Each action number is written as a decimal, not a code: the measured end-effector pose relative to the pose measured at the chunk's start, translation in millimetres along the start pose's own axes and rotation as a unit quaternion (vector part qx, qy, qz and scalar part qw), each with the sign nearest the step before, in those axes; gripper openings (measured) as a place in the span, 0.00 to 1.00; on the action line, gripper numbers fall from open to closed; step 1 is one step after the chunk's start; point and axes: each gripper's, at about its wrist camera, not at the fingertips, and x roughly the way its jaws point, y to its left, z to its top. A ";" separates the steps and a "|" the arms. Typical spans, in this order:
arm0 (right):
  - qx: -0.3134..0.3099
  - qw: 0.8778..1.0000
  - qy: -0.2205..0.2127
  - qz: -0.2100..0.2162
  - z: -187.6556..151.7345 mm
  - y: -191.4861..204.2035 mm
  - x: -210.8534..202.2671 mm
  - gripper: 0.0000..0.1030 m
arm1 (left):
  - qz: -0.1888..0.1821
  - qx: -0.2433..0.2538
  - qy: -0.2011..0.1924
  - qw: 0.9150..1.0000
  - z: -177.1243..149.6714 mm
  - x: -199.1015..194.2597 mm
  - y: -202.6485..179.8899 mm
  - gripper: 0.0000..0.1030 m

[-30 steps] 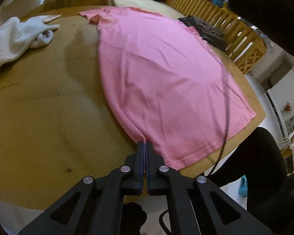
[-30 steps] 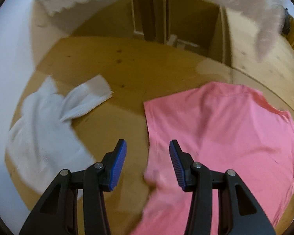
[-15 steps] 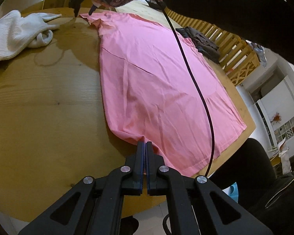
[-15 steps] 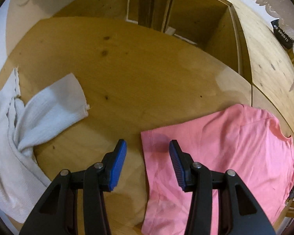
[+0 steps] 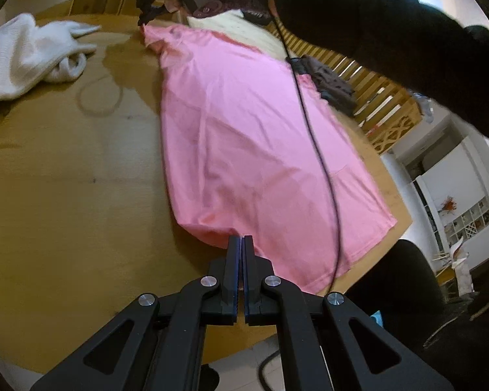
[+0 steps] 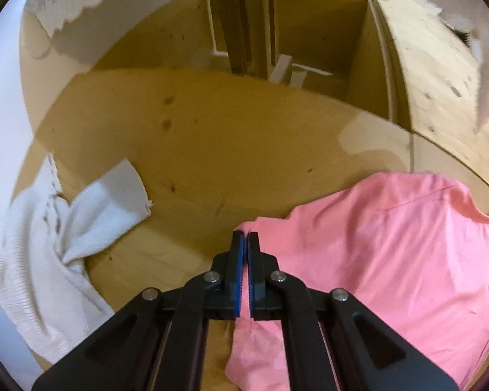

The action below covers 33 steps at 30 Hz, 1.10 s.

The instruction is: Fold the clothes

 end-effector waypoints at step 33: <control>0.168 0.984 -0.024 -0.059 -65.7 -270.9 -54.8 0.03 | -0.065 0.202 0.155 0.965 -6.2 89.2 -150.2 0.01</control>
